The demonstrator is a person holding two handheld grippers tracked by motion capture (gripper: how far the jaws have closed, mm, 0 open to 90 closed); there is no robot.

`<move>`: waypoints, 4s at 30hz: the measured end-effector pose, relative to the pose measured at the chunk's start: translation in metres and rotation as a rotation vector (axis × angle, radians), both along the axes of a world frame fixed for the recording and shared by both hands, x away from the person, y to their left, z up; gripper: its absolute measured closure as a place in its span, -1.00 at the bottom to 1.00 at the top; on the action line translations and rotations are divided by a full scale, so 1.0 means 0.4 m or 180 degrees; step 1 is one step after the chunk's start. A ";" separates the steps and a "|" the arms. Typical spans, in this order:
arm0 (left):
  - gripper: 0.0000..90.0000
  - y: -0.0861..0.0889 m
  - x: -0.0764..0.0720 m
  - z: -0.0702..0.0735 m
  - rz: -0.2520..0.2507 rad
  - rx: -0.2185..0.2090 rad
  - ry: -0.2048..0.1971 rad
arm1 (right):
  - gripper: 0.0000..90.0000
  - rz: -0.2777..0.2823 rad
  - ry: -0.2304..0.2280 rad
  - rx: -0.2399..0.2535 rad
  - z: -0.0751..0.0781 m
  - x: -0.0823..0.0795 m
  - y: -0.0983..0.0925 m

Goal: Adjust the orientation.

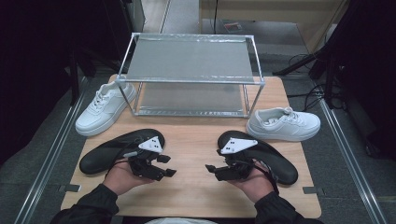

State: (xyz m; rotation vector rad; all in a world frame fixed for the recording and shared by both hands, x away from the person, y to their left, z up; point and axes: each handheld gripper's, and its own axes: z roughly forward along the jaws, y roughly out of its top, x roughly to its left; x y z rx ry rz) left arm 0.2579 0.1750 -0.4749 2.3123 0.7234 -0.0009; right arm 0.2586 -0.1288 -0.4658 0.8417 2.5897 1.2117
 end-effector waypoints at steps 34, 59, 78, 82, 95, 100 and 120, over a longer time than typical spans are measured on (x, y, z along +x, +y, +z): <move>-0.19 0.124 -0.025 0.031 0.0394 -0.0144 0.0126 | -0.16 0.0440 0.0217 -0.0108 -0.014 0.048 0.055; -0.15 0.294 -0.015 0.014 0.0799 -0.0118 0.0019 | -0.16 0.0607 0.0299 -0.0083 -0.017 0.056 0.082; -0.04 0.391 0.029 -0.045 0.0858 -0.0098 0.0053 | -0.16 0.0624 0.0311 -0.0141 -0.026 0.054 0.090; 0.08 0.383 0.038 -0.063 0.0749 0.0012 0.0071 | -0.16 0.0614 0.0323 -0.0149 -0.027 0.049 0.089; 0.57 0.372 0.059 -0.096 0.0628 -0.0082 0.0149 | -0.16 0.0537 0.0305 -0.0134 -0.028 0.057 0.081; 0.68 0.366 0.062 -0.091 0.0590 -0.0093 0.0192 | -0.16 0.0554 0.0311 -0.0139 -0.029 0.054 0.084; 0.83 0.331 0.052 0.032 0.0827 -0.0106 0.0092 | -0.16 0.0477 0.0335 -0.0109 -0.031 0.058 0.085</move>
